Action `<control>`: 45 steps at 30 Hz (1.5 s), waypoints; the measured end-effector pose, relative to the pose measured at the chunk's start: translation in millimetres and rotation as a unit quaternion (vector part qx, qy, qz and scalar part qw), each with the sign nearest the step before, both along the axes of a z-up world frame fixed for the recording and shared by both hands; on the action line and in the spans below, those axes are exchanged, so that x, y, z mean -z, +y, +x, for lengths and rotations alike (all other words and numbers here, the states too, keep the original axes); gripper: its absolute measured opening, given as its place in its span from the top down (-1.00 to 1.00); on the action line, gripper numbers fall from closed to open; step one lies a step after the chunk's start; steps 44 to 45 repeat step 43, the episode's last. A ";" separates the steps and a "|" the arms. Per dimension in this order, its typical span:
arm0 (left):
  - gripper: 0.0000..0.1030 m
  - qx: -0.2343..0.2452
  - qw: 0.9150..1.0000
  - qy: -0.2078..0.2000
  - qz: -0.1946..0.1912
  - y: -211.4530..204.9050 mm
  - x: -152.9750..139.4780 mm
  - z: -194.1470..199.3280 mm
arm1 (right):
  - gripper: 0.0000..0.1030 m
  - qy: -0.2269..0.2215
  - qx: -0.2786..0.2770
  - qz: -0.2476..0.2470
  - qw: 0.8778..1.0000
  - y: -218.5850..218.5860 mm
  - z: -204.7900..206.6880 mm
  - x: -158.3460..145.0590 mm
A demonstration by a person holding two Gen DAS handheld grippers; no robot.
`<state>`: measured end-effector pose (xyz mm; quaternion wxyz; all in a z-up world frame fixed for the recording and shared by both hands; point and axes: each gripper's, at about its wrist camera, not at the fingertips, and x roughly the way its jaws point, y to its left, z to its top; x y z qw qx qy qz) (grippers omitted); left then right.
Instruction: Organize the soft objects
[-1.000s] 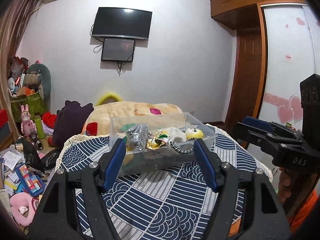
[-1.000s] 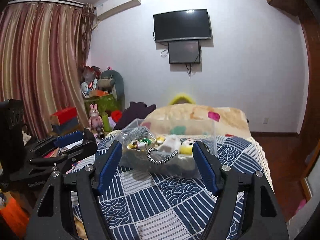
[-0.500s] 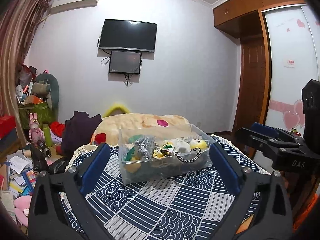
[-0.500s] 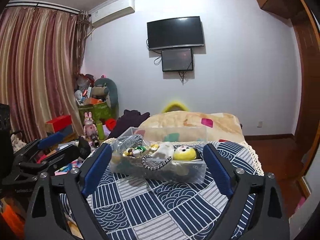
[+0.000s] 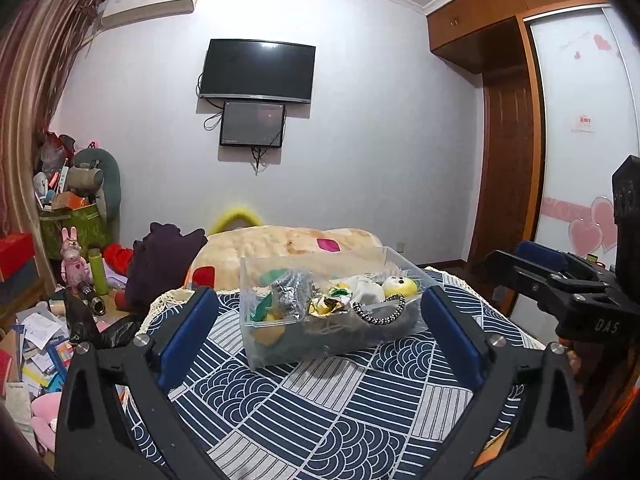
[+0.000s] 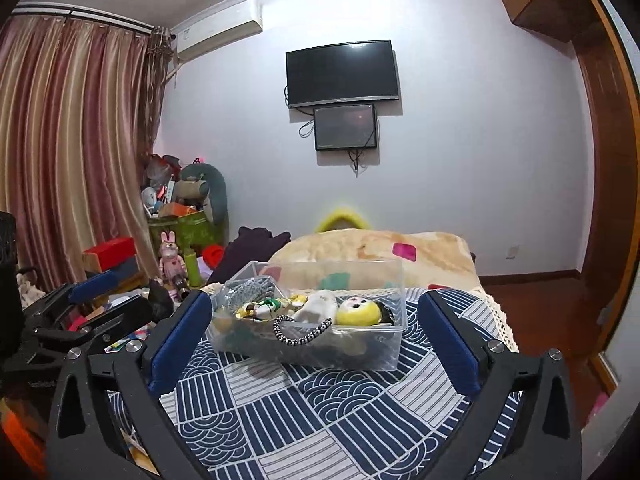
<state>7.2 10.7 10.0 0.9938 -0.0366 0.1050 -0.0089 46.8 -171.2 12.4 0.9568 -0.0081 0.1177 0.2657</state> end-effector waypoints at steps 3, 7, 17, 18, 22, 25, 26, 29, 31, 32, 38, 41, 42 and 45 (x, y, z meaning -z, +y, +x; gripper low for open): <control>-0.99 -0.001 1.000 0.001 -0.001 -0.5 0.2 0.1 | -1.00 0.000 -0.002 0.002 1.000 -0.5 -1.1 -0.1; -0.99 -0.003 1.000 0.001 -0.004 -0.4 -0.1 0.0 | -1.00 0.000 -0.003 0.002 1.000 -0.8 -1.9 -0.6; -0.99 -0.006 1.000 0.000 -0.006 2.1 -1.4 -0.2 | -1.00 0.000 -0.006 0.001 1.000 0.2 -2.4 -1.9; -0.99 -0.006 1.000 0.000 -0.006 2.1 -1.3 -0.1 | -1.00 0.000 -0.006 0.000 1.000 0.6 -2.2 -1.6; -1.00 0.002 1.000 0.003 -0.010 3.3 -1.1 1.4 | -1.00 0.000 -0.006 0.000 1.000 0.2 -2.4 -1.2; -1.00 0.009 1.000 0.007 -0.010 2.7 -0.5 2.8 | -1.00 0.001 -0.005 0.000 1.000 0.3 -1.0 -1.3; -1.00 0.011 1.000 0.008 -0.007 2.1 -0.2 3.0 | -1.00 0.002 -0.005 0.000 1.000 0.0 -0.7 -1.1; -1.00 0.012 1.000 0.007 -0.001 0.0 0.2 3.8 | -1.00 0.003 -0.004 0.001 1.000 -0.3 0.2 -0.9; -1.00 0.012 1.000 0.009 0.000 -0.9 0.6 4.2 | -1.00 0.004 -0.003 0.002 1.000 -0.2 0.3 -0.8; -1.00 0.014 1.000 0.010 -0.001 -1.0 0.8 4.2 | -1.00 0.005 -0.004 0.002 1.000 -0.4 0.5 -0.4; -1.00 0.016 1.000 0.004 -0.007 -1.0 0.2 1.4 | -1.00 0.011 -0.004 -0.003 1.000 1.7 1.7 0.9; -1.00 0.015 1.000 0.004 -0.006 -1.1 0.1 1.2 | -1.00 0.012 -0.004 -0.006 1.000 2.9 1.8 1.6; -1.00 0.017 1.000 0.005 -0.008 -0.9 0.0 1.4 | -1.00 0.013 -0.004 -0.005 1.000 2.7 2.0 1.8; -1.00 0.018 1.000 0.007 -0.010 -0.6 0.1 1.8 | -1.00 0.013 -0.004 -0.005 1.000 2.5 2.3 2.0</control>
